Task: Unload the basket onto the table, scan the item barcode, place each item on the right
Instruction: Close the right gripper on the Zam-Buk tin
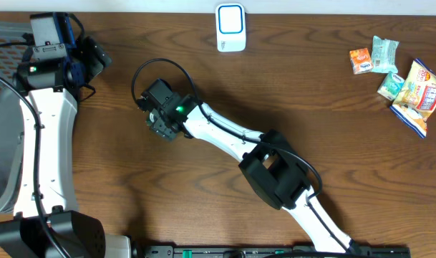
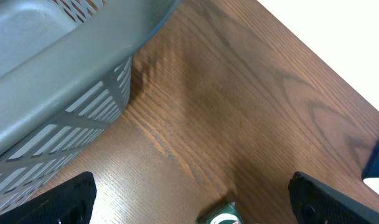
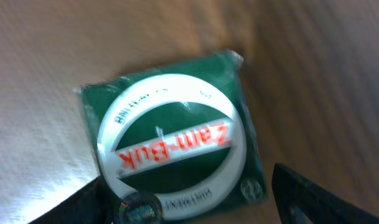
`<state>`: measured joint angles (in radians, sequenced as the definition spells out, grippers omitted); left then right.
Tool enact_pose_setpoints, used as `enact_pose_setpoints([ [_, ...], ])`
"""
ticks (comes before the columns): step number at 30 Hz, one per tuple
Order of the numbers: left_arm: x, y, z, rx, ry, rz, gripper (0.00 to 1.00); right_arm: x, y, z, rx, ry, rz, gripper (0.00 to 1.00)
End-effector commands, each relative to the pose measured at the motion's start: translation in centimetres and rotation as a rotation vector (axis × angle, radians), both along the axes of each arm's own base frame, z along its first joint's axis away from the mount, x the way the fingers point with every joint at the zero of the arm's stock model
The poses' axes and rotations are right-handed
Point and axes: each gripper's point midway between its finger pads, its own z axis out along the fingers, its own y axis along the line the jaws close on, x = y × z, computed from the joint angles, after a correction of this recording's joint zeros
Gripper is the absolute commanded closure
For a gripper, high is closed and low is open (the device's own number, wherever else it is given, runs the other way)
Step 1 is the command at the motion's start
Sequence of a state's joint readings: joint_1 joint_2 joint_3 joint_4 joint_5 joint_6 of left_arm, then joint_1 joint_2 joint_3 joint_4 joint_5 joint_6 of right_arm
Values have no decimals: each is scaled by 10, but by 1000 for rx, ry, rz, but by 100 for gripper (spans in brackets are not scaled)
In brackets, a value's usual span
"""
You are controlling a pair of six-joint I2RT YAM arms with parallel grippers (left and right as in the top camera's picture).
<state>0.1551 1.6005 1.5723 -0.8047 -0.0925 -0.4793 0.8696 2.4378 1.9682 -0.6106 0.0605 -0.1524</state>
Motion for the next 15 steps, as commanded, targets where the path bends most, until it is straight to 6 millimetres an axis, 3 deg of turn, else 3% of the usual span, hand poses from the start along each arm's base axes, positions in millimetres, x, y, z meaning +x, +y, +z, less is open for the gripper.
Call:
enact_pose_setpoints([
  [1,1,2,6,5,-15,18,2,25,-36,-7,-102,-45,-99,24],
  [7,1,2,6,5,-15,18,2,41,-89,-3,-171,22,-182,24],
  [11,1,3,6,5,-15,18,2,64,-124,21,-138,30,-279,25],
  [13,1,2,6,5,-15,18,2,70,-122,39,-40,56,-286,27],
  [15,1,2,6,5,-15,18,2,69,-103,59,118,116,-254,30],
])
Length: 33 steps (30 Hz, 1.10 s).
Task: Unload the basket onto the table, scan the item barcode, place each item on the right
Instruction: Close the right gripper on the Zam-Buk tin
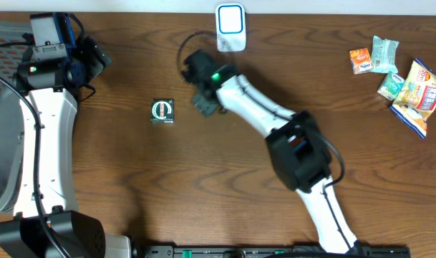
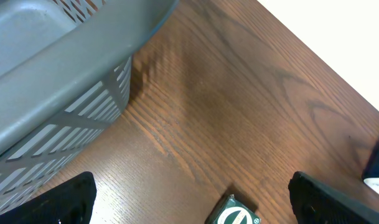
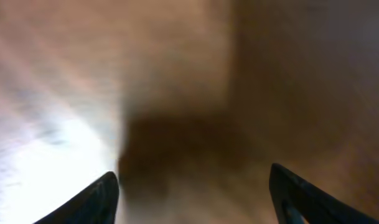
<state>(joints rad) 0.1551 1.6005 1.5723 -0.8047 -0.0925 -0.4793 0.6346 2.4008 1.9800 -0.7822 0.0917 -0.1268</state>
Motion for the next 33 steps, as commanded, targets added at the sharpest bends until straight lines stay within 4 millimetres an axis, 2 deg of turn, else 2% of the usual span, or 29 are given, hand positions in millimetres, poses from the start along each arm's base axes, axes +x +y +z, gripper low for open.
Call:
enact_pose_setpoints([
  [1,2,3,6,5,-15,18,3,-3,32,60,299,34,16,30],
  [2,1,2,6,5,-15,18,2,-5,53,73,435,72,27,29],
  [4,2,2,6,5,-15,18,2,-7,72,85,546,99,20,27],
  [7,1,2,6,5,-15,18,2,-9,89,83,571,91,-28,26],
  [13,1,2,6,5,-15,18,2,-27,114,60,482,41,-167,23],
  [16,1,2,6,5,-15,18,2,-32,119,50,430,-13,-232,18],
  [21,2,2,6,5,-15,18,2,-34,120,32,401,-29,-320,21],
  [26,2,2,6,5,-15,18,2,-41,127,-1,385,0,-335,20],
  [33,1,2,6,5,-15,18,2,-44,141,2,410,-15,-291,23],
])
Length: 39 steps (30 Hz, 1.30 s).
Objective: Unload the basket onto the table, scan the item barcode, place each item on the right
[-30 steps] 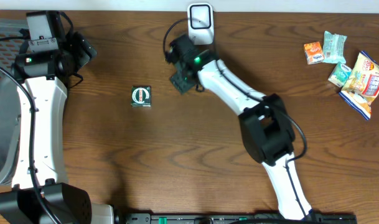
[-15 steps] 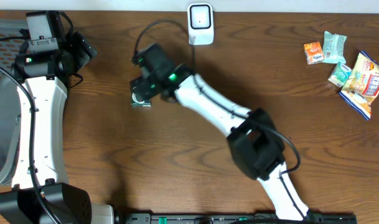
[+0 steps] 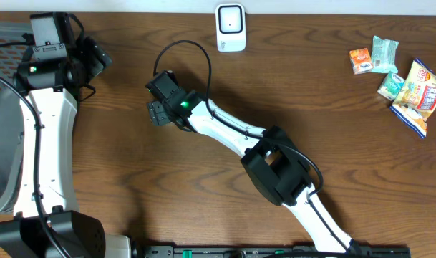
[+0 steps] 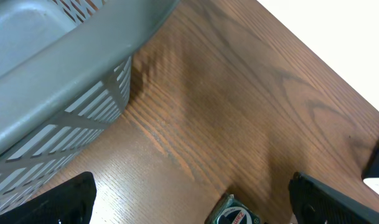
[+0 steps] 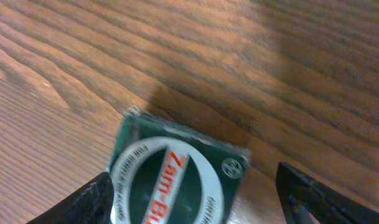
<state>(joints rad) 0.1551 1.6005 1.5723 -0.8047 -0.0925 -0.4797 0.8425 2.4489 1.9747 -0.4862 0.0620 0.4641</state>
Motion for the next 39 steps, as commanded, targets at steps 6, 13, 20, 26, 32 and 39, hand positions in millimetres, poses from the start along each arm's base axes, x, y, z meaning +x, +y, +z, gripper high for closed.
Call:
enact_pose_setpoints([
  [6,1,2,6,5,-15,17,2,-6,22,11,29,-45,34,23],
  [13,1,2,6,5,-15,17,2,-9,18,1,3,-20,34,22],
  [20,1,2,6,5,-15,17,2,-1,-12,-17,-93,7,3,21],
  [26,1,2,6,5,-15,17,2,23,-77,-25,-321,-32,-86,23],
  [32,2,2,6,5,-15,17,2,37,-104,-13,-356,-12,40,20],
  [39,1,2,6,5,-15,17,2,55,-102,38,-315,-127,210,22],
])
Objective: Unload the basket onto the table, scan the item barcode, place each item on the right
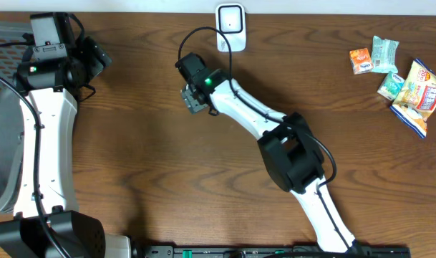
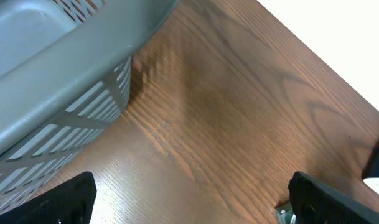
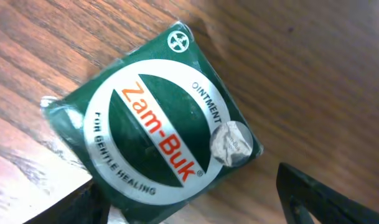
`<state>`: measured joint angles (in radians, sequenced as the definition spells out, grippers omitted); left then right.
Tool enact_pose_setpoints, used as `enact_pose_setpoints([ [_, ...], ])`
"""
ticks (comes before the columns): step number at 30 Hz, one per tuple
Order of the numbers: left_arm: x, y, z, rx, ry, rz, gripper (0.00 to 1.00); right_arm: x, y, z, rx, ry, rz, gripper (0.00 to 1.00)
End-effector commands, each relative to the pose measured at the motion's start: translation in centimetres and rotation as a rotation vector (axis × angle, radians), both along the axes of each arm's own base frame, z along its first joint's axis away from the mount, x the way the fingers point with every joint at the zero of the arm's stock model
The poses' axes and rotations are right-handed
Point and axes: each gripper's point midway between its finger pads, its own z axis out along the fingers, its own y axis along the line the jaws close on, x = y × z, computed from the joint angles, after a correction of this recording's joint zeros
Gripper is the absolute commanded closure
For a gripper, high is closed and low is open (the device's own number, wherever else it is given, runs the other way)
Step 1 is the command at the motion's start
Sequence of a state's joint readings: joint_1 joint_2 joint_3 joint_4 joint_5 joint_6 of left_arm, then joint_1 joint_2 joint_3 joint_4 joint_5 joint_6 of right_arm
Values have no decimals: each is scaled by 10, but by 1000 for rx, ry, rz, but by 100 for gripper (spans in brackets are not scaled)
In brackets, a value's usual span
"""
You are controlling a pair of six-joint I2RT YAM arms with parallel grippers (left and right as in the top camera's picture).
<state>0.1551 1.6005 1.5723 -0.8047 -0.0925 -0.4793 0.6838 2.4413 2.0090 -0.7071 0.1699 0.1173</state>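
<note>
The item is a green square Zam-Buk ointment box (image 3: 164, 124) with a white ring on top. It fills the right wrist view, lying on the wood between the fingers of my right gripper (image 3: 188, 186). The jaws are spread wide. The box's lower edge is against the left finger, and the right finger stands clear of it. Overhead, my right gripper (image 1: 192, 97) covers the box, just below and left of the white and blue scanner (image 1: 230, 27). A corner of the box (image 2: 284, 215) shows in the left wrist view. My left gripper (image 2: 195, 208) is open and empty.
A grey slatted basket (image 2: 52, 62) stands at the table's far left, beside my left arm (image 1: 42, 143). Several snack packets (image 1: 396, 72) lie at the back right. The right arm's black cable (image 1: 203, 36) loops close to the scanner.
My right gripper and the box under it now sit further right and nearer the scanner. The box is turned in the wrist view and lies closer to the camera. The left arm is unchanged.
At first my right gripper stood over the box left of centre. It then sat near the scanner with the box left alone on the table. Later it was back over the box. Now both are close to the scanner.
</note>
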Motion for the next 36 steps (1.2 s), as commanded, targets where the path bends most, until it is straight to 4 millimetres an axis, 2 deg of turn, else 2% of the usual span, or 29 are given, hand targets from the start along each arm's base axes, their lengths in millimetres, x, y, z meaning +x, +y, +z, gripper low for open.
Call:
enact_pose_setpoints([
  [1,1,2,6,5,-15,18,2,10,10,57,55,-93,162,22],
  [5,1,2,6,5,-15,18,2,18,26,84,193,-129,203,23],
  [9,2,2,6,5,-15,18,2,24,44,94,368,-110,105,23],
  [14,1,3,6,5,-15,18,2,33,61,80,452,-112,-11,23],
  [18,1,2,6,5,-15,18,2,40,63,48,420,-135,-101,27],
  [23,1,2,6,5,-15,18,2,41,47,14,311,-138,-155,30],
  [31,1,2,6,5,-15,18,2,22,22,-3,186,-45,-152,36],
  [36,1,3,6,5,-15,18,2,10,-3,4,55,-26,-144,33],
])
